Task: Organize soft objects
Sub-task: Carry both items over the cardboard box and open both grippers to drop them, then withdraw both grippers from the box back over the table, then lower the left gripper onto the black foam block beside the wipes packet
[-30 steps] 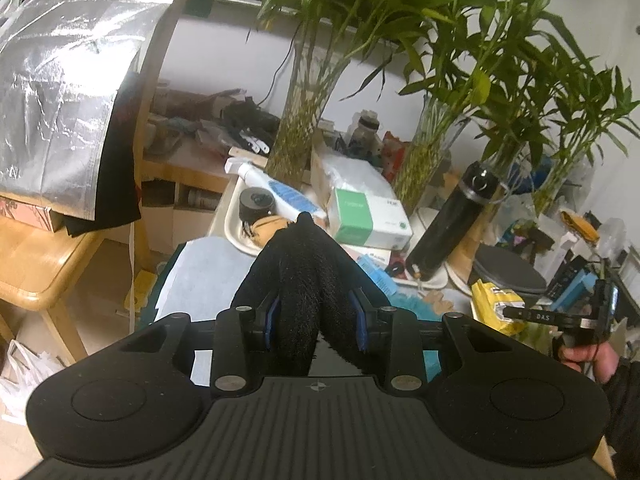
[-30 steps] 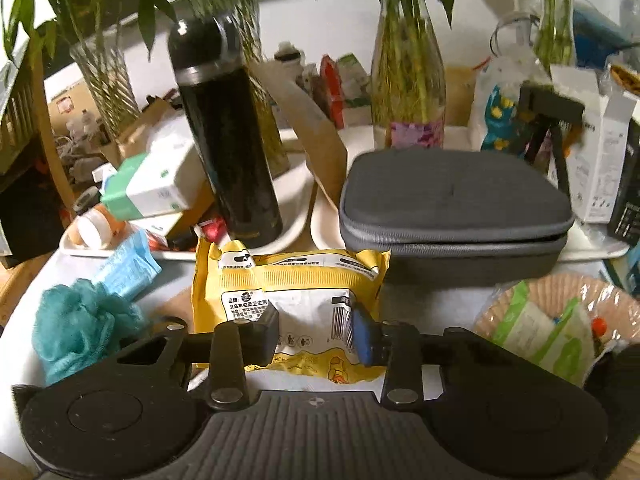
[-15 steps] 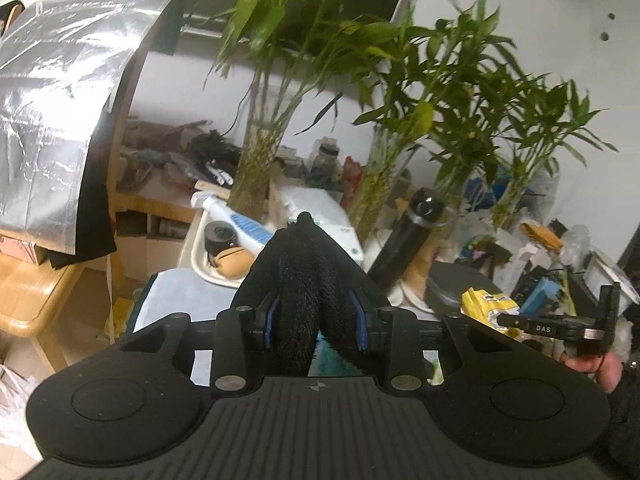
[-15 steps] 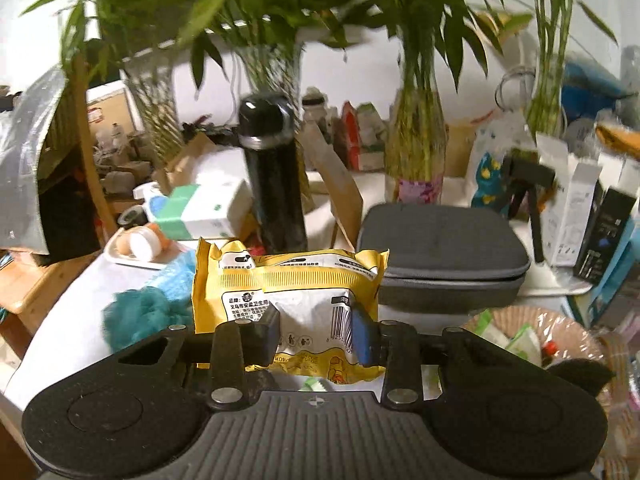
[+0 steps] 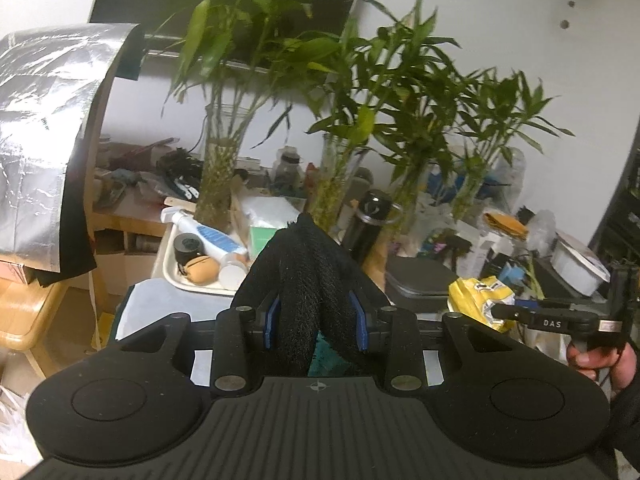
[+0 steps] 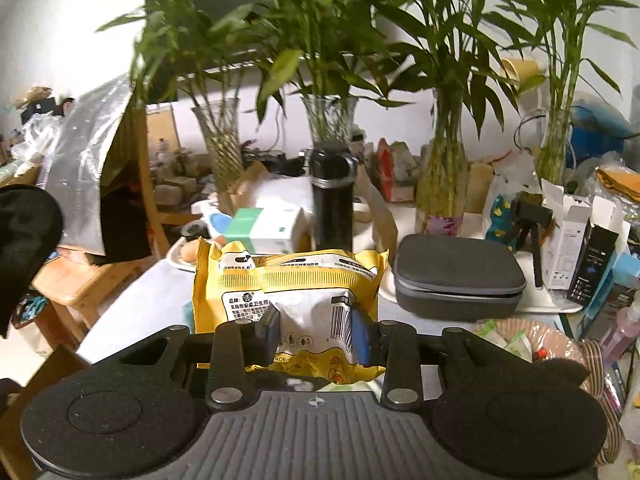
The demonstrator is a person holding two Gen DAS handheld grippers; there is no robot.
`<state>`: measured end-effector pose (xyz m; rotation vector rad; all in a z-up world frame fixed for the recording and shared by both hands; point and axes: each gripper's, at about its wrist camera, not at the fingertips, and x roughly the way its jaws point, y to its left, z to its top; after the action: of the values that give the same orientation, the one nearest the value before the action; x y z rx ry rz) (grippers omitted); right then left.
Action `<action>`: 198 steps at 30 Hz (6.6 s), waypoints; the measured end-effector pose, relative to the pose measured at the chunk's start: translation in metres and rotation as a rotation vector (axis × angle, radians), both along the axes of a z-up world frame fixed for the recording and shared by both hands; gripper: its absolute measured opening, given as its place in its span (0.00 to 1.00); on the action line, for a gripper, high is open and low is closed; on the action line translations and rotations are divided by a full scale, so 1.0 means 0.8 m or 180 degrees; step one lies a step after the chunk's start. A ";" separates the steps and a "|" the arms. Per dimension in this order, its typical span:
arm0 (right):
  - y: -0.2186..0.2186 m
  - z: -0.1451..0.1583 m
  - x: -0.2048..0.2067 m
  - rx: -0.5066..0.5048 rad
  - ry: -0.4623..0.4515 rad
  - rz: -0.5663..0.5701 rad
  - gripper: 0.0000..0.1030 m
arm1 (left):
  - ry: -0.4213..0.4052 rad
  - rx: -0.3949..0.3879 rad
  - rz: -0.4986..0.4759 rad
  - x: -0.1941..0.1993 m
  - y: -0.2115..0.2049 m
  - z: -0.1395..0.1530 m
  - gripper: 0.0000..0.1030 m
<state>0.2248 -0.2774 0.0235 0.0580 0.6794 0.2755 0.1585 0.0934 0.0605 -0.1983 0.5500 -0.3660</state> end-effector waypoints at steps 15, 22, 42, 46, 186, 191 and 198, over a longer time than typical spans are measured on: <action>0.022 0.034 -0.089 0.0074 -0.0052 0.0271 0.38 | 0.0024 0.0052 -0.0230 -0.046 -0.028 0.001 0.33; 0.035 0.035 -0.116 0.0066 -0.0009 0.0421 0.38 | 0.0143 0.0138 -0.0326 -0.058 -0.045 -0.012 0.34; 0.029 0.029 -0.152 0.0118 0.0094 0.0351 0.38 | 0.0584 -0.0069 -0.0403 -0.058 -0.058 -0.059 0.80; 0.032 0.028 -0.153 0.0139 0.0112 0.0353 0.38 | 0.0571 -0.0042 -0.0316 -0.063 -0.050 -0.057 0.80; -0.021 -0.066 -0.007 0.0171 0.0244 -0.0885 1.00 | 0.1268 0.0692 -0.0879 0.130 -0.131 -0.087 0.80; -0.028 -0.067 -0.007 0.0236 0.0239 -0.0946 1.00 | 0.1597 0.0855 -0.1000 0.159 -0.161 -0.105 0.80; -0.049 -0.066 -0.011 0.0472 0.0209 -0.1179 1.00 | 0.2127 0.1118 -0.1170 0.202 -0.206 -0.137 0.80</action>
<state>0.2157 -0.3169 -0.0296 0.3322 0.6985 -0.0333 0.3199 -0.0716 -0.0488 0.1344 1.3067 -0.5544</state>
